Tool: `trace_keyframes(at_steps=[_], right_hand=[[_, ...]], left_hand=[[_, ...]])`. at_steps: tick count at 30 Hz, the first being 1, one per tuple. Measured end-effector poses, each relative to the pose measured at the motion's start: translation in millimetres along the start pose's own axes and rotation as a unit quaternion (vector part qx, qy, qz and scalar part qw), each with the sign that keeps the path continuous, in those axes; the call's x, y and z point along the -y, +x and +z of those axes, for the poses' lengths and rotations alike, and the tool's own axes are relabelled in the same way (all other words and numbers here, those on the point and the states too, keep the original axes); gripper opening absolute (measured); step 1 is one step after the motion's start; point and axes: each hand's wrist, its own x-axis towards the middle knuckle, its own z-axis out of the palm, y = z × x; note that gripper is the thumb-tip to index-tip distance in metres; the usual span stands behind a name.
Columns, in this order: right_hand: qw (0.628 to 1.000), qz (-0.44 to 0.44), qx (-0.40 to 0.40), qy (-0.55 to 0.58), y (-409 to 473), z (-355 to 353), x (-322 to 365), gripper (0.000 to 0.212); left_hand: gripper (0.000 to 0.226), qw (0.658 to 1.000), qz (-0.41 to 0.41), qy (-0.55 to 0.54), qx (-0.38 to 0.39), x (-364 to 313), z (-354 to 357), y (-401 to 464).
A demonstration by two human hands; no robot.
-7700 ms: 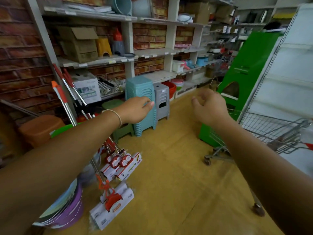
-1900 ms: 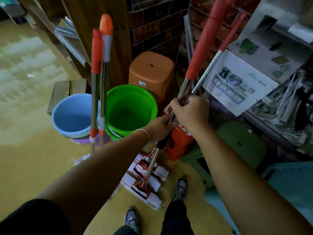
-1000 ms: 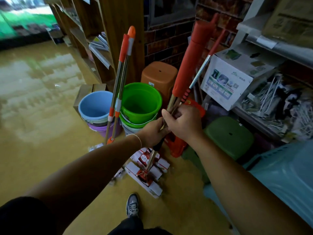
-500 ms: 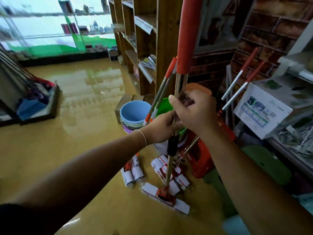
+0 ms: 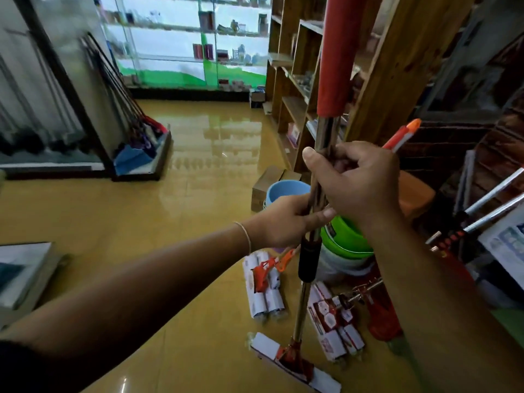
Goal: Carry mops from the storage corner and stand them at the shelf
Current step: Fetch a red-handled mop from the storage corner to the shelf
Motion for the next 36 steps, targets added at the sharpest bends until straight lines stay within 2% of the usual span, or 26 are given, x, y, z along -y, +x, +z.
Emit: trace_keyframes(at_steps=[7, 11, 14, 19, 24, 31, 36], right_hand=[[0.998, -0.018, 0.025, 0.047, 7.7, 87.2, 49.8, 0.041], [0.996, -0.034, 0.034, 0.07, 16.8, 130.0, 83.0, 0.044], [0.994, -0.046, 0.035, 0.098, 27.2, 159.5, 107.4, 0.041], [0.987, -0.071, 0.061, 0.133, 48.4, 205.2, 138.8, 0.042], [0.977, -0.114, 0.082, 0.163, 70.3, 263.4, 161.1, 0.046], [0.961, -0.116, 0.141, 0.208, 100.3, 358.4, 172.3, 0.04], [0.957, -0.114, 0.153, 0.219, 143.2, 432.3, 162.7, 0.042]], left_hand=[[0.061, 0.991, -0.018, 0.081, -0.103, 32.1, -76.7, -55.5], [0.054, 0.985, -0.049, 0.092, -0.141, 38.3, -124.1, -86.6], [0.041, 0.978, -0.05, 0.106, -0.175, 41.1, -160.1, -104.2], [0.034, 0.959, -0.059, 0.133, -0.241, 47.6, -211.0, -124.4], [0.013, 0.944, -0.085, 0.138, -0.288, 60.0, -263.8, -141.6], [0.02, 0.914, -0.122, 0.167, -0.348, 110.5, -338.3, -144.5], [0.025, 0.899, -0.143, 0.161, -0.381, 151.3, -398.9, -120.4]])
